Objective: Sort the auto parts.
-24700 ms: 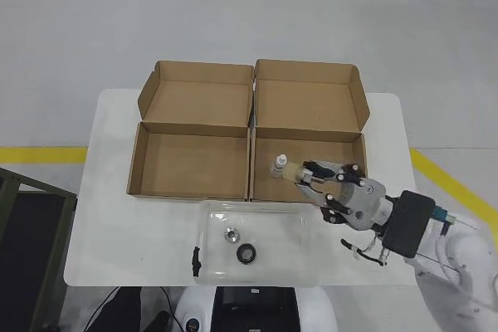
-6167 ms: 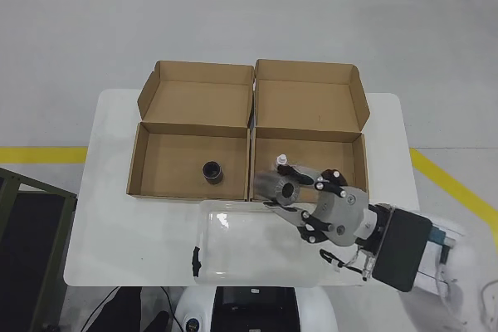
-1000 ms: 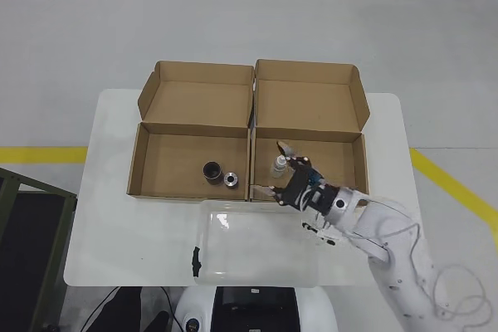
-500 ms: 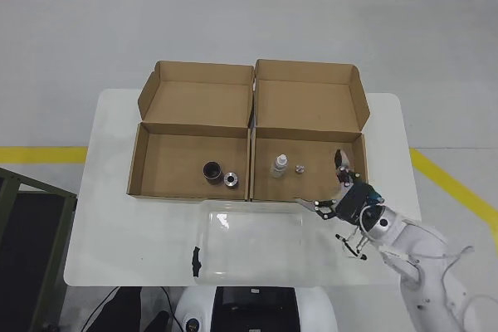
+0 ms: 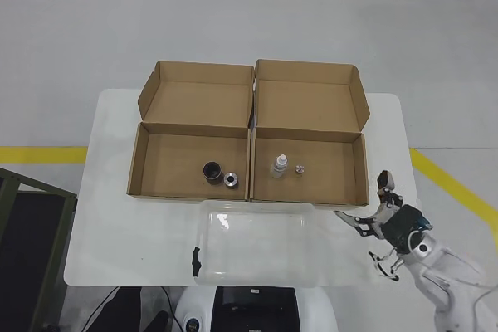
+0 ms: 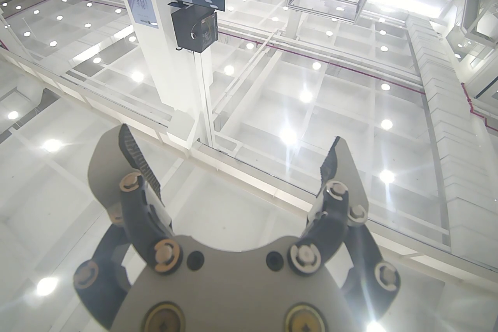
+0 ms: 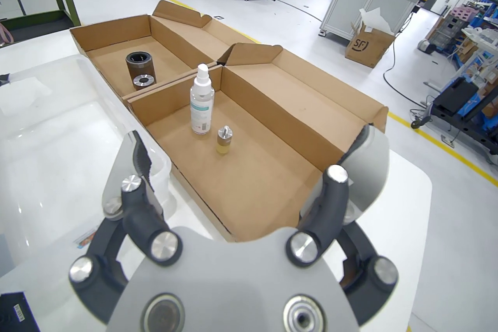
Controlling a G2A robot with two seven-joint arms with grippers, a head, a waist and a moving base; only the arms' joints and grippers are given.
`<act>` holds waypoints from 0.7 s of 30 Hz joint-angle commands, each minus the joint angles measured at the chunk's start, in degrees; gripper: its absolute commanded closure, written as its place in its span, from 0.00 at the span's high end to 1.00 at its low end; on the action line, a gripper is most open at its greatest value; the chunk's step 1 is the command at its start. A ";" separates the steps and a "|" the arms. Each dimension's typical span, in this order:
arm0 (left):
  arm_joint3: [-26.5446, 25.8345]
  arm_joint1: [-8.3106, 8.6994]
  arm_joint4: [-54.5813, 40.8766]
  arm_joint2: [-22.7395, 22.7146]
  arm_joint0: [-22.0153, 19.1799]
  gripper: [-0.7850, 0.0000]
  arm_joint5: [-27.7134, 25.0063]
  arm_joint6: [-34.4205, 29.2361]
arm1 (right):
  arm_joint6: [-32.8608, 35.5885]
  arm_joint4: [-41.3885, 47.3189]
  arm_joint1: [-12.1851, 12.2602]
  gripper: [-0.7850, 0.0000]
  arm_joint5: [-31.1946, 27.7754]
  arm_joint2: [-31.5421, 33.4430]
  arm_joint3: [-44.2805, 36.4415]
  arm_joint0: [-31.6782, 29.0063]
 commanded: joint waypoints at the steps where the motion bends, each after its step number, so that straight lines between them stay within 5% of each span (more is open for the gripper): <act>1: 0.00 0.00 0.00 0.00 0.00 1.00 0.00 0.00 | -1.25 0.22 0.13 1.00 -0.01 1.69 0.43 -1.57; 21: 0.00 0.00 0.00 0.00 0.00 1.00 0.00 0.00 | -4.33 5.11 0.77 1.00 -0.84 9.81 3.74 -5.84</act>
